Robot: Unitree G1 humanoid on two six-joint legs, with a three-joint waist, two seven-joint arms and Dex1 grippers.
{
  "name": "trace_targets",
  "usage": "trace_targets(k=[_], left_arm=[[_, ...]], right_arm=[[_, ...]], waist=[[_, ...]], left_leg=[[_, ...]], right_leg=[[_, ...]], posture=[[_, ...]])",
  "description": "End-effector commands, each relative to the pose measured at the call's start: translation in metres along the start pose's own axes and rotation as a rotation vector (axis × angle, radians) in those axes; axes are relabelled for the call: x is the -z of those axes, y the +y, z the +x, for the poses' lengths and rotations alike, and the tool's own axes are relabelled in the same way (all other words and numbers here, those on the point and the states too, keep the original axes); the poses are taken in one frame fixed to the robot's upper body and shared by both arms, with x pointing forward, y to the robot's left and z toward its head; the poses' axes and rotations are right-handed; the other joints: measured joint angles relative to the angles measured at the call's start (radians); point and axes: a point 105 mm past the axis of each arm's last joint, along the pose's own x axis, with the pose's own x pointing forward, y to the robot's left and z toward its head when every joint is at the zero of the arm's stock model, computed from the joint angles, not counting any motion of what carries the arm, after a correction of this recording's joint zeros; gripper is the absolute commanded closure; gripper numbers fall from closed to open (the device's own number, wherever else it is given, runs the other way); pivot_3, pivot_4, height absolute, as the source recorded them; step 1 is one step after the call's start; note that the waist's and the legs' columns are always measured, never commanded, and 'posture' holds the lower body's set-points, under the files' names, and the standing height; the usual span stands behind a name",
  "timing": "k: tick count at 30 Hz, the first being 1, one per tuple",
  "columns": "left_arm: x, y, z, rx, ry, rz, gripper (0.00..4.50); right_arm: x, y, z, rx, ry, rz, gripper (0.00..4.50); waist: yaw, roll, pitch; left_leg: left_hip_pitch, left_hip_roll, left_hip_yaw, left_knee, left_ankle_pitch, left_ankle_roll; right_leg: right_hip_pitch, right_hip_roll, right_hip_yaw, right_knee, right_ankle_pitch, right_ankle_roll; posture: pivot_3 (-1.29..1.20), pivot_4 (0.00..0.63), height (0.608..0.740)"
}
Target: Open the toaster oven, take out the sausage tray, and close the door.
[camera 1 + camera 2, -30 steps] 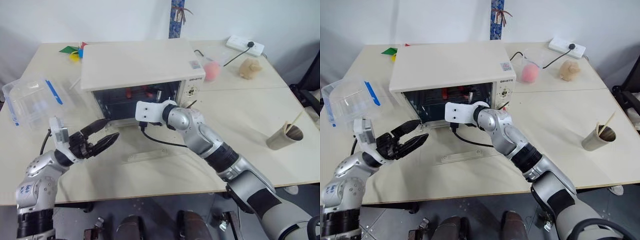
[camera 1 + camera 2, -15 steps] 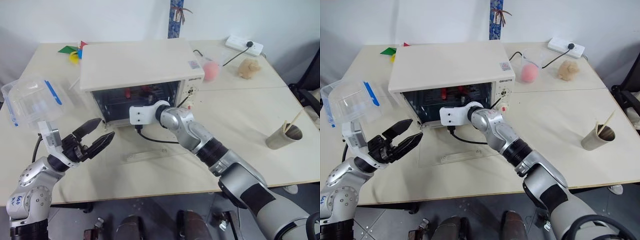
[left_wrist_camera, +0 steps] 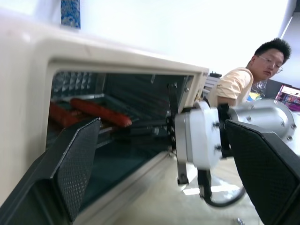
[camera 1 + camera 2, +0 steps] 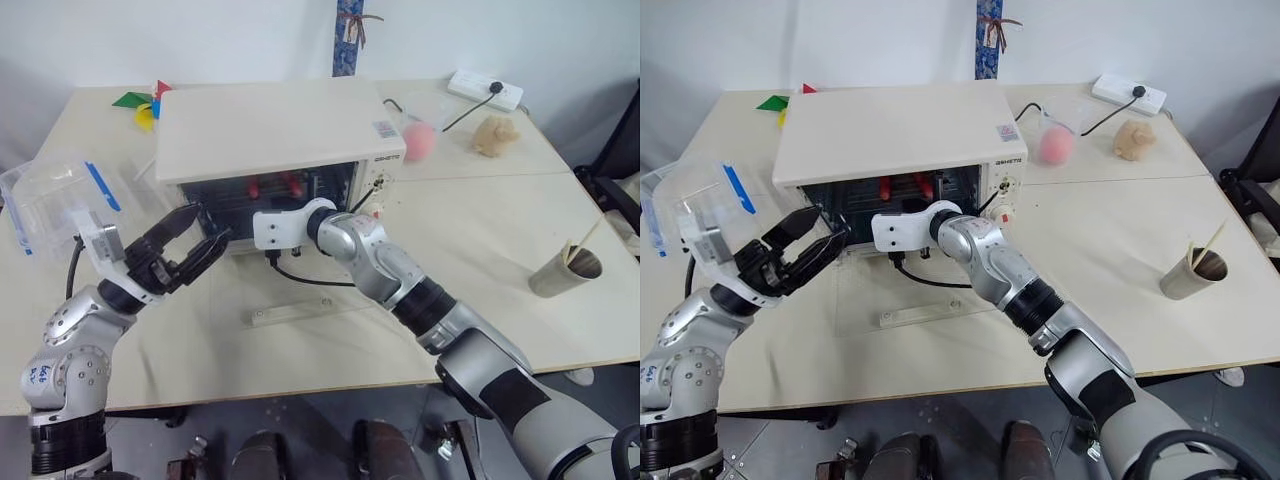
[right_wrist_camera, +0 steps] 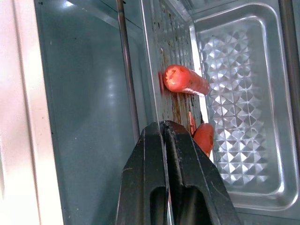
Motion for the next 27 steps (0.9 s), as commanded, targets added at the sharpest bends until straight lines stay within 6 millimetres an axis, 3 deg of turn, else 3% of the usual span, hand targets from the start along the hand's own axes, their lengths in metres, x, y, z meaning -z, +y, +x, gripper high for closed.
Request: trace_targets(k=[1,13,27], left_arm=[[-0.006,0.002,0.003,-0.003,-0.029,0.01,0.0],[-0.009,0.011,0.012,-0.016,-0.056,0.02,0.0],[-0.004,0.013,0.017,-0.007,-0.057,0.008,0.0]], right_arm=[[-0.012,-0.006,-0.003,0.023,-0.042,-0.022,4.48],[-0.021,-0.002,-0.013,0.034,-0.065,-0.039,4.48],[-0.02,0.0,-0.042,0.039,-0.079,-0.055,4.48]], waist=[[0.0,0.0,0.0],[0.0,0.0,0.0],[0.004,0.0,0.0]], left_leg=[[0.0,0.0,0.0,0.0,0.0,0.0],[0.0,0.0,0.0,0.0,0.0,0.0],[0.0,0.0,0.0,0.001,0.0,0.0]], right_leg=[[0.0,0.0,0.0,0.0,0.0,0.0],[0.0,0.0,0.0,0.0,0.0,0.0],[0.0,0.0,0.0,0.0,0.0,0.0]], posture=[[0.0,0.15,0.74],[0.0,0.15,0.74],[0.0,0.15,0.74]])
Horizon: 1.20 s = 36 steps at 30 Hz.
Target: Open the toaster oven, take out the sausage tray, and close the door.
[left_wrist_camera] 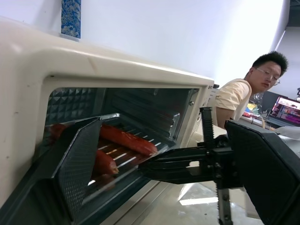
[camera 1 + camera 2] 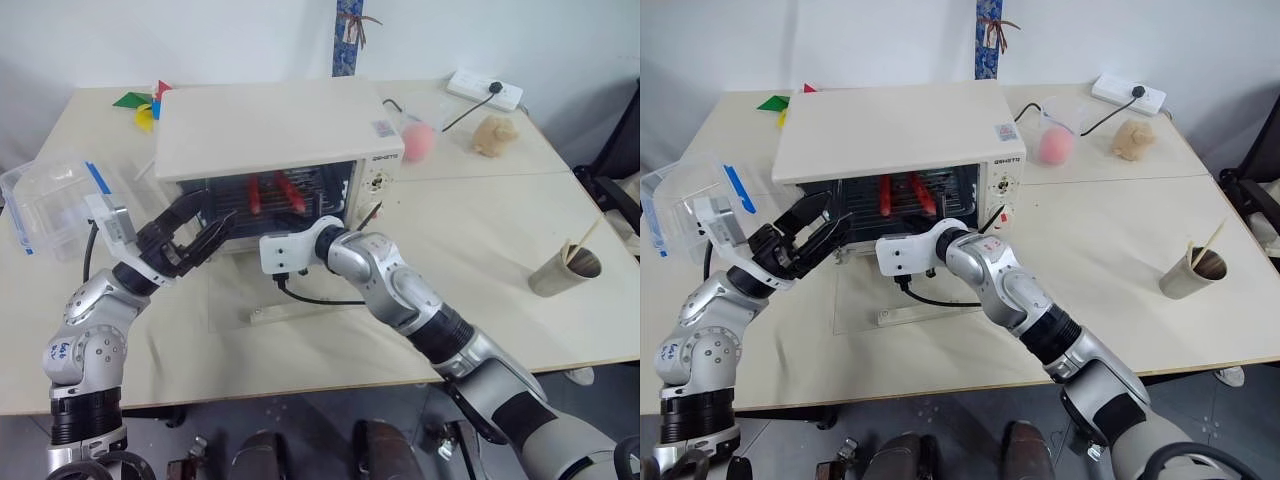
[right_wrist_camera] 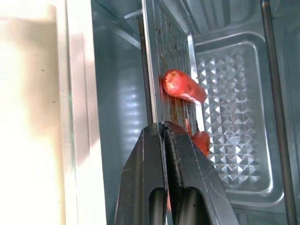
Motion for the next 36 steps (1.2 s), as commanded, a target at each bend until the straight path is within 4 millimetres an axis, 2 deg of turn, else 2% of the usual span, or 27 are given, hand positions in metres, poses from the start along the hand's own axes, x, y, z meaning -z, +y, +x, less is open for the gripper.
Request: trace_targets(k=[1,9,17,27,36], left_arm=[[-0.008,0.003,0.0,-0.011,-0.02,0.033,0.0],[-0.009,0.002,-0.003,0.001,-0.005,0.021,0.0],[-0.01,0.004,-0.015,-0.002,0.061,-0.008,0.0],[-0.021,0.009,-0.022,-0.019,0.059,-0.01,0.0],[-0.021,0.009,-0.023,-0.015,0.07,-0.015,0.0]], right_arm=[[-0.009,-0.012,-0.012,0.051,-0.029,-0.014,4.48],[-0.004,-0.009,-0.028,0.076,-0.003,-0.061,4.48],[-0.002,-0.005,-0.044,0.098,-0.016,-0.078,4.48],[-0.002,0.003,-0.057,0.108,-0.05,-0.132,4.48],[0.0,0.008,-0.066,0.115,-0.054,-0.161,4.48]], waist=[[0.001,0.0,0.0],[0.006,0.0,0.0],[0.023,0.0,0.0],[0.03,0.0,0.0],[0.03,0.0,0.0]], left_leg=[[0.0,0.0,0.0,0.0,0.0,0.0],[0.0,0.0,0.0,0.0,0.0,0.0],[0.0,0.0,0.0,0.001,0.0,0.0],[0.0,0.0,-0.001,0.001,0.0,0.0],[0.0,0.0,-0.001,0.001,0.0,0.0]], right_leg=[[0.0,0.0,0.0,0.0,0.0,0.0],[0.0,0.0,0.0,0.0,0.0,0.0],[0.0,0.0,0.0,0.0,0.0,0.0],[0.001,0.0,0.0,-0.001,0.0,0.0],[0.001,0.0,0.0,-0.001,0.0,0.0]], posture=[[0.0,0.15,0.74],[0.0,0.15,0.74],[0.0,0.15,0.74],[0.0,0.15,0.74],[0.0,0.15,0.74]])
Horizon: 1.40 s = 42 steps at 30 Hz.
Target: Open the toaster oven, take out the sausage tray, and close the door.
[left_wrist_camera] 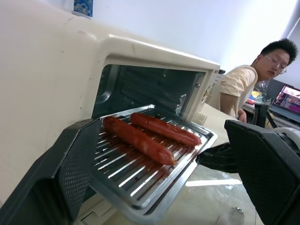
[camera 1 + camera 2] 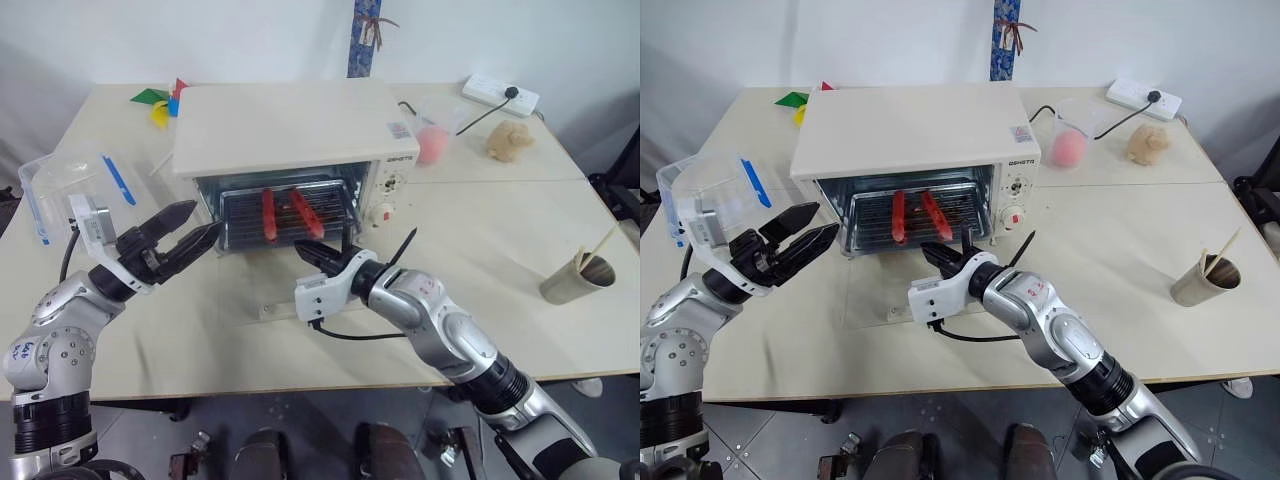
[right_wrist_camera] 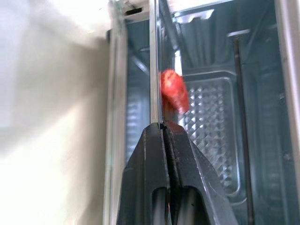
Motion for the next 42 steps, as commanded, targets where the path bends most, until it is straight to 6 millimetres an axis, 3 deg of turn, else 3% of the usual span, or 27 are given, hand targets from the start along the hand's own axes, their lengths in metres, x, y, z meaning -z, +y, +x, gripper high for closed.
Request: trace_targets(k=[1,7,26,29,33,42], left_arm=[[-0.014,0.001,-0.006,-0.011,-0.033,0.03,0.0],[-0.012,0.003,-0.007,-0.009,-0.024,0.023,0.0],[-0.012,0.003,-0.005,-0.013,-0.033,0.031,0.0],[-0.011,0.003,-0.005,-0.014,-0.032,0.031,0.0],[-0.011,0.003,-0.005,-0.016,-0.034,0.031,0.0],[-0.01,0.003,-0.003,-0.017,-0.035,0.03,0.0]], right_arm=[[0.001,-0.016,-0.01,0.071,0.007,-0.039,4.48],[-0.002,-0.011,-0.014,0.067,0.002,-0.044,4.48],[0.014,-0.019,0.004,0.07,0.014,-0.092,4.48],[0.012,-0.018,0.003,0.066,0.008,-0.095,3.87],[0.012,-0.018,0.004,0.06,0.016,-0.08,2.65],[0.013,-0.019,0.012,0.038,0.025,-0.077,2.65]], waist=[[0.0,0.0,0.0],[0.0,0.0,0.0],[-0.001,0.0,0.0],[-0.001,0.0,0.0],[-0.003,0.0,0.0],[-0.003,0.0,0.0]], left_leg=[[0.0,0.0,0.0,0.0,0.0,0.0],[0.0,0.0,0.0,0.0,0.0,0.0],[0.0,0.0,0.0,0.0,0.0,0.0],[0.0,0.0,0.0,0.0,0.0,0.0],[0.0,0.0,0.0,0.0,0.0,0.0],[0.0,0.0,0.0,0.0,0.0,0.0]], right_leg=[[0.0,0.0,0.0,0.0,0.0,0.0],[0.0,0.0,0.0,0.0,0.0,0.0],[0.0,0.0,0.0,0.0,0.0,0.0],[0.0,0.0,0.0,0.0,0.0,0.0],[0.0,0.0,0.0,0.0,0.0,0.0],[0.0,0.0,0.0,0.0,0.0,0.0]], posture=[[0.0,0.15,0.74],[0.0,0.15,0.74],[0.0,0.15,0.74],[0.0,0.15,0.74],[0.0,0.15,0.74],[0.0,0.15,0.74]])
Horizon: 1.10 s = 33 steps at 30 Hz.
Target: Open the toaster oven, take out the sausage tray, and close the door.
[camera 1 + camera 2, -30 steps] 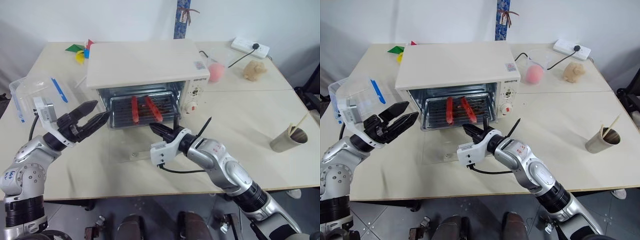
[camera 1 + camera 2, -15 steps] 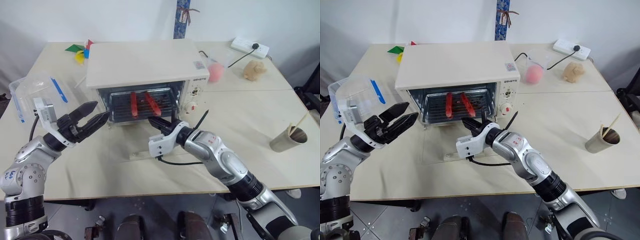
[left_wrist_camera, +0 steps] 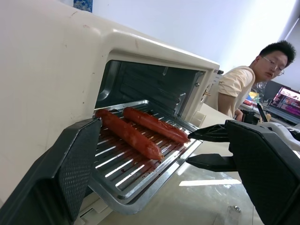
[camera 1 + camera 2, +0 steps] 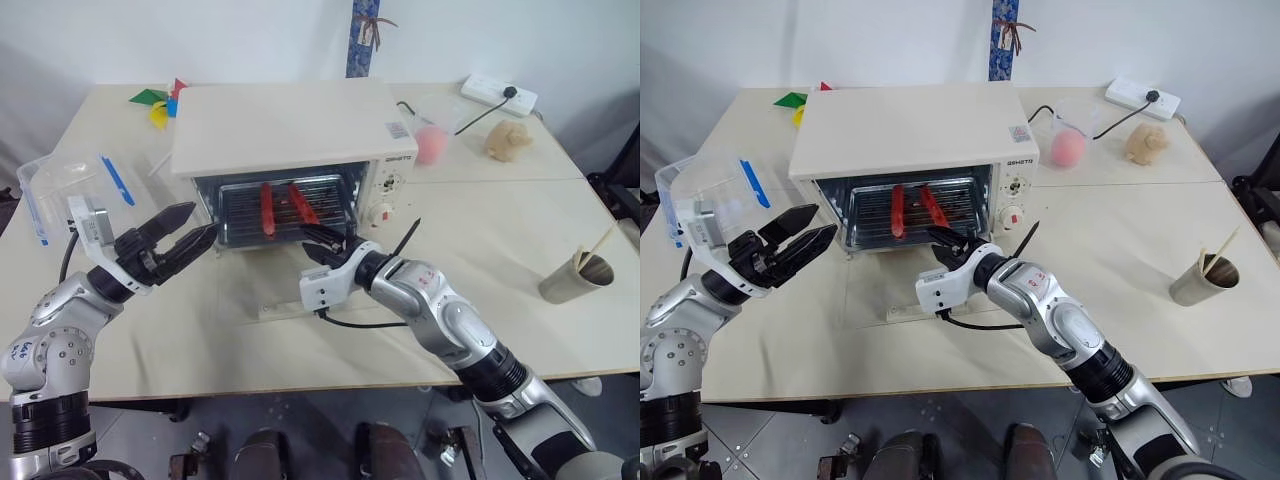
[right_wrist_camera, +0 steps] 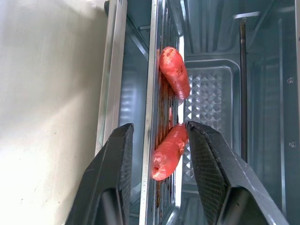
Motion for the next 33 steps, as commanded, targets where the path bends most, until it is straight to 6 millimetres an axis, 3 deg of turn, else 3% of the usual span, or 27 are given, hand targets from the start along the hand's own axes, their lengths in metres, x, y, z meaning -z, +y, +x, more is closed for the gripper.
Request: trace_targets(k=[1,8,11,15,33], left_arm=[[-0.011,0.001,-0.001,-0.017,-0.036,0.044,0.0],[-0.011,-0.002,-0.003,-0.015,-0.041,0.039,0.0],[-0.011,-0.003,-0.004,-0.013,-0.043,0.036,0.0],[-0.012,-0.001,-0.005,-0.018,-0.046,0.039,0.0],[-0.011,-0.001,-0.005,-0.011,-0.041,0.027,0.0]], right_arm=[[-0.003,-0.015,0.006,0.041,-0.009,-0.017,2.65],[-0.006,-0.015,0.02,0.024,-0.015,-0.013,2.65],[-0.007,-0.017,0.023,0.025,-0.02,-0.014,3.23],[-0.012,-0.02,0.024,0.039,-0.04,-0.024,4.48],[-0.03,-0.015,-0.009,0.067,-0.102,-0.014,4.48]], waist=[[-0.001,0.0,0.0],[-0.001,0.0,0.0],[-0.002,0.0,0.0],[-0.004,0.0,0.0],[-0.003,0.001,0.0]], left_leg=[[0.0,0.0,0.0,0.0,0.0,0.0],[0.0,0.0,0.0,0.0,0.0,0.0],[0.0,0.0,0.0,0.0,0.0,0.0],[0.0,0.0,0.0,0.0,0.0,0.0],[0.0,0.0,0.0,-0.001,0.0,0.0]], right_leg=[[0.0,0.0,0.0,0.0,0.0,0.0],[0.0,0.0,0.0,0.0,0.0,0.0],[0.0,0.0,0.0,0.0,0.0,0.0],[0.0,0.0,0.0,0.0,0.0,0.0],[0.0,0.0,0.0,0.0,0.0,0.0]], posture=[[0.0,0.15,0.74],[0.0,0.15,0.74],[0.0,0.15,0.74],[0.0,0.15,0.74],[0.0,0.15,0.74]])
